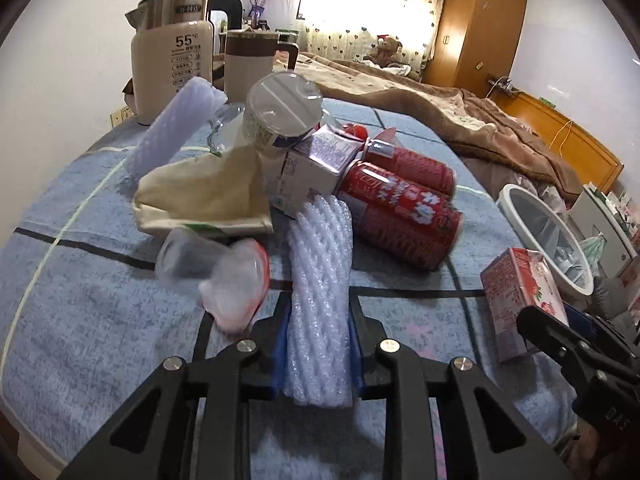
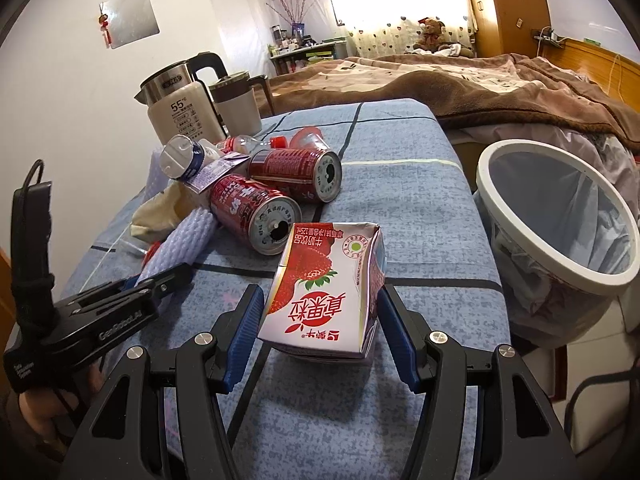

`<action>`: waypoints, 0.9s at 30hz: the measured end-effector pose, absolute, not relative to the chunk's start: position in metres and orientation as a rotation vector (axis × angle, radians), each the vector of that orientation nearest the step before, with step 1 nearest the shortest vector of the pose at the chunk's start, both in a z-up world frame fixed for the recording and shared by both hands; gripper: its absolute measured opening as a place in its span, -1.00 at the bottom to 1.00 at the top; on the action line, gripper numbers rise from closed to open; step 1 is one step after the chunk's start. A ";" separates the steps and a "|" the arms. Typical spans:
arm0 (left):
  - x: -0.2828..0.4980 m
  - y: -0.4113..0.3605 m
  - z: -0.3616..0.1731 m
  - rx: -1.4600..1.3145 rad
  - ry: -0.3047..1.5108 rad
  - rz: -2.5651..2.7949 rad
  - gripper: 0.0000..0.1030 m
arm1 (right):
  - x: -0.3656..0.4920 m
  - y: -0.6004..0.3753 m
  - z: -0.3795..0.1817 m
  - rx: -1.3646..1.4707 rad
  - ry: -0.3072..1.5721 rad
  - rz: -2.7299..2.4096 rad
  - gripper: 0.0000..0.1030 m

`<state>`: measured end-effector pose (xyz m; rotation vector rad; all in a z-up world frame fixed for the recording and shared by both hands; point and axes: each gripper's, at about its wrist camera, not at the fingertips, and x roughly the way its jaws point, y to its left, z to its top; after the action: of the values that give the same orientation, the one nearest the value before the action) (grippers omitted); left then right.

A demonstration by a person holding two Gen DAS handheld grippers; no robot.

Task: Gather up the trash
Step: 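Carry the foam net and milk carton over the white bin with both grippers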

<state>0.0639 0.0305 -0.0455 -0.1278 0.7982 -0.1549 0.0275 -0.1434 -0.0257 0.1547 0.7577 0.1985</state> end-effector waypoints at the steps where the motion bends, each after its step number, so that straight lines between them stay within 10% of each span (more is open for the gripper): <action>1: 0.060 0.031 -0.044 -0.131 0.791 -0.156 -0.49 | 0.026 -0.145 -0.025 0.157 0.755 0.199 0.15; 27: 0.092 -0.121 0.019 -0.059 0.707 -0.524 -0.49 | 0.010 -0.295 0.029 0.179 0.607 -0.090 0.15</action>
<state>0.0920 -0.1212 0.0193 -0.0585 0.7067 -0.5245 0.0099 -0.2950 0.0286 0.1786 0.6071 -0.0901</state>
